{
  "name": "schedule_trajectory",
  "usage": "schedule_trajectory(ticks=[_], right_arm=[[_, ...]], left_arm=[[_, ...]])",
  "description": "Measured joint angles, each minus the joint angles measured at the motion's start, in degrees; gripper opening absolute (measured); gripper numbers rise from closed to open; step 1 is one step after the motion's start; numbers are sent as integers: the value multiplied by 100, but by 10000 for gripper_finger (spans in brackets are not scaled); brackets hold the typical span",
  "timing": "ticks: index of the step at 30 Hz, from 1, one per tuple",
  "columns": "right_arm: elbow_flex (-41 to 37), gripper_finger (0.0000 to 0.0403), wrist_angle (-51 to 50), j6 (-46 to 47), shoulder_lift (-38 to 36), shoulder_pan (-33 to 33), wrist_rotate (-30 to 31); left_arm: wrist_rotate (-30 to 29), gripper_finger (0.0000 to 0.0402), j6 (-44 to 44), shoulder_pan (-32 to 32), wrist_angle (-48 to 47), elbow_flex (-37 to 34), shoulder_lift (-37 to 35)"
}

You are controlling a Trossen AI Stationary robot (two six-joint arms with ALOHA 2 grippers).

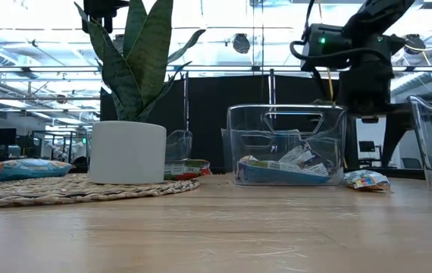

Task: Pick and place Granola Bars by type
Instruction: Put the orange granola bar into the bottom transparent bin

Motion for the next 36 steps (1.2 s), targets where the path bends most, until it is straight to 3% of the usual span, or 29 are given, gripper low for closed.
schedule_trajectory(ticks=[16, 21, 28, 36], right_arm=[[0, 189, 440, -111, 426, 2, -20], [-35, 140, 425, -144, 421, 2, 6], [-39, 15, 207, -117, 243, 0, 570], [77, 1, -1177, 699, -921, 6, 1582]], left_arm=[[-118, 253, -152, 2, 2, 0, 1], [-145, 253, -221, 2, 2, 0, 2], [-145, 253, -239, 2, 4, 0, 0], [-140, 253, -79, 2, 9, 0, 2]])
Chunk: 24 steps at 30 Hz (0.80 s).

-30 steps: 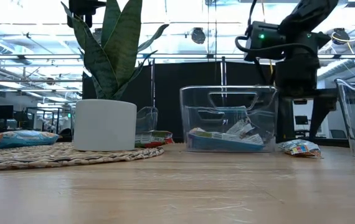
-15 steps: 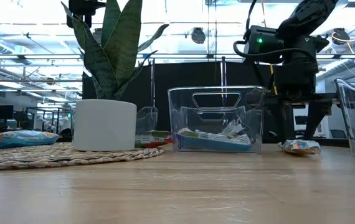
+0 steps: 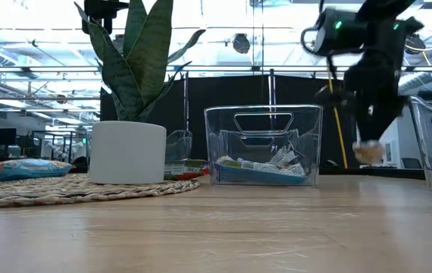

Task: Pick and place Granola Bars by type
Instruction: Put the orange granola bar into the bottom transparent bin

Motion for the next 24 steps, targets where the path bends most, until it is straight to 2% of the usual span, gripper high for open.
schedule_trajectory(ticks=[5, 11, 14, 18, 24], right_arm=[[1017, 0, -1573, 1795, -753, 418, 549], [2594, 0, -3296, 4777, -880, 1531, 399], [2981, 0, -3512, 5961, -874, 2253, 88], [2980, 0, -3579, 7397, -827, 3304, -193], [2728, 0, -3177, 8666, -480, 4516, -244]], left_arm=[[4, 253, 12, 4, 4, 0, 0], [-7, 253, -29, 4, -11, 0, -6], [-35, 253, 2, -97, -376, 0, -91], [-262, 253, -101, -342, -1669, 2, -253], [-1067, 253, -1123, -693, -3076, 2, -503]])
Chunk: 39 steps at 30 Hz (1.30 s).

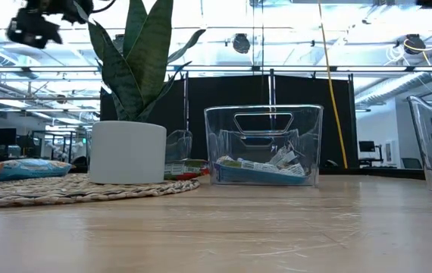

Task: Pick and place Granola Bars by type
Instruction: Put the orange granola bar into the bottom transparent bin

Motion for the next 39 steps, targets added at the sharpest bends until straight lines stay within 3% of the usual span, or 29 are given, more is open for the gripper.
schedule_trajectory(ticks=[11, 15, 20, 24, 29, 39], right_arm=[[-1000, 0, 2043, 594, 431, 517, -46], [-1373, 10, 3005, 601, 430, 522, -677], [-1799, 51, 3211, 1046, 424, 524, -1427], [-1996, 87, 3562, 1319, 402, 527, -1812], [-2014, 118, 3828, 1207, 404, 523, -1762], [-2014, 116, 3873, 1147, 146, 525, -1692]], left_arm=[[-1335, 253, -1104, -481, -1404, 0, -58], [-1467, 253, -1245, -588, -1610, 0, 129], [-1503, 253, -1584, -755, -1679, -242, 342], [-1449, 253, -1855, -881, -1387, -732, 407], [-1253, 271, -2186, -1037, -335, -1479, 407], [-1509, 314, -2966, -1440, 388, -2437, 502]])
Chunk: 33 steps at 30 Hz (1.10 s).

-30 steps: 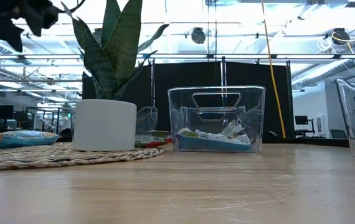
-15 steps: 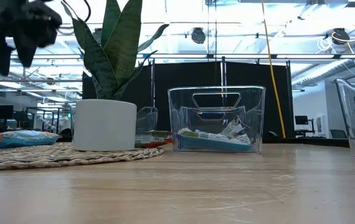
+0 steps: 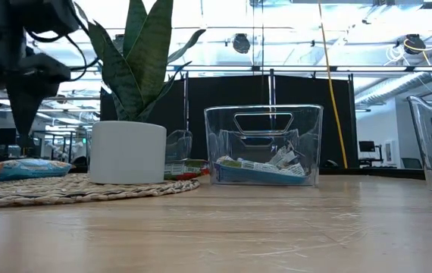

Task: Pick and place Granola Bars by type
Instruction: Put the orange granola bar into the bottom transparent bin

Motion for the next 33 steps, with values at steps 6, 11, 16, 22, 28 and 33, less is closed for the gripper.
schedule_trajectory(ticks=[6, 11, 16, 22, 28, 33], right_arm=[[0, 112, -6, -7, -248, 0, 163], [0, 111, -39, -20, -415, -2, 278], [0, 110, -99, -21, -451, -7, 383], [0, 97, -134, -20, -448, -7, 589], [0, 81, -149, -155, -448, -11, 933], [0, 67, -183, -349, -448, -40, 1001]], left_arm=[[-300, 303, -548, -329, 723, -436, 4], [-528, 292, -948, -502, 1357, -804, 6], [-715, 280, -1342, -579, 1754, -1093, 21], [-539, 189, -1557, -584, 1706, -1207, 226], [-432, 48, -1364, -586, 1572, -864, 12], [-557, 39, -1198, -586, 544, -37, -296]])
